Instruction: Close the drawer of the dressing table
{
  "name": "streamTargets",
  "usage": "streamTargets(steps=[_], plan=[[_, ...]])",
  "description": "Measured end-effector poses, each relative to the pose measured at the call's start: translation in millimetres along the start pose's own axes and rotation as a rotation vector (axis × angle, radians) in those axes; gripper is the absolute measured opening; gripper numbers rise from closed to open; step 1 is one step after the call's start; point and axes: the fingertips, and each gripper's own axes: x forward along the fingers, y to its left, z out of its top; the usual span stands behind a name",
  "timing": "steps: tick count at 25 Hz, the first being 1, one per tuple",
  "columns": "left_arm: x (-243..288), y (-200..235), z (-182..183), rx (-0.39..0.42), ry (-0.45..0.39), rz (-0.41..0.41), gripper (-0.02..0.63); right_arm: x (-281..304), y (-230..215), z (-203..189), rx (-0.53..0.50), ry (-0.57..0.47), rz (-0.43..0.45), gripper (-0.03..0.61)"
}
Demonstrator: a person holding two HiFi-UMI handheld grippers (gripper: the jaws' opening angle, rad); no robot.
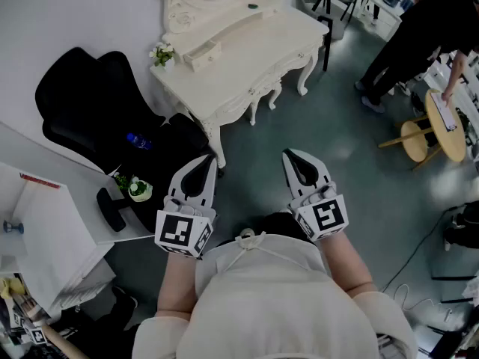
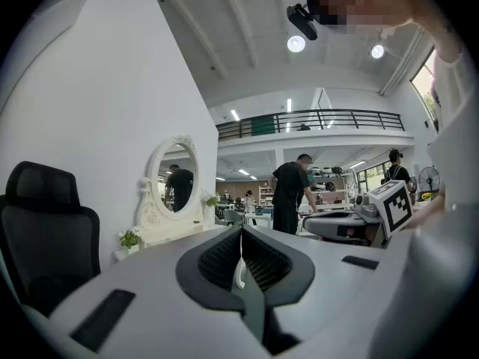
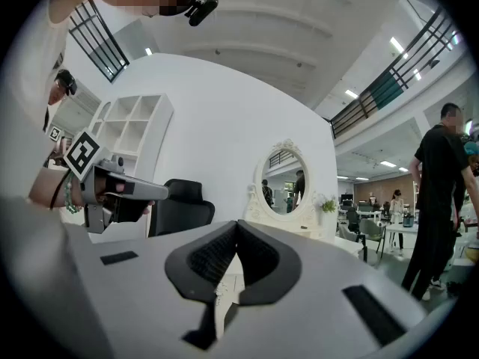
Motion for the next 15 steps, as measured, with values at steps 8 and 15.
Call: streamTargets(steps=[8, 15], plan=[[-5, 6, 2, -0.012, 0.001, 0.005, 0.019, 2, 6, -3, 0.013, 0.006, -0.017, 0.002], [-2, 11, -3, -0.027, 0.008, 0.011, 0.020, 6, 0, -1, 0.040, -0.006, -0.053, 0.005]])
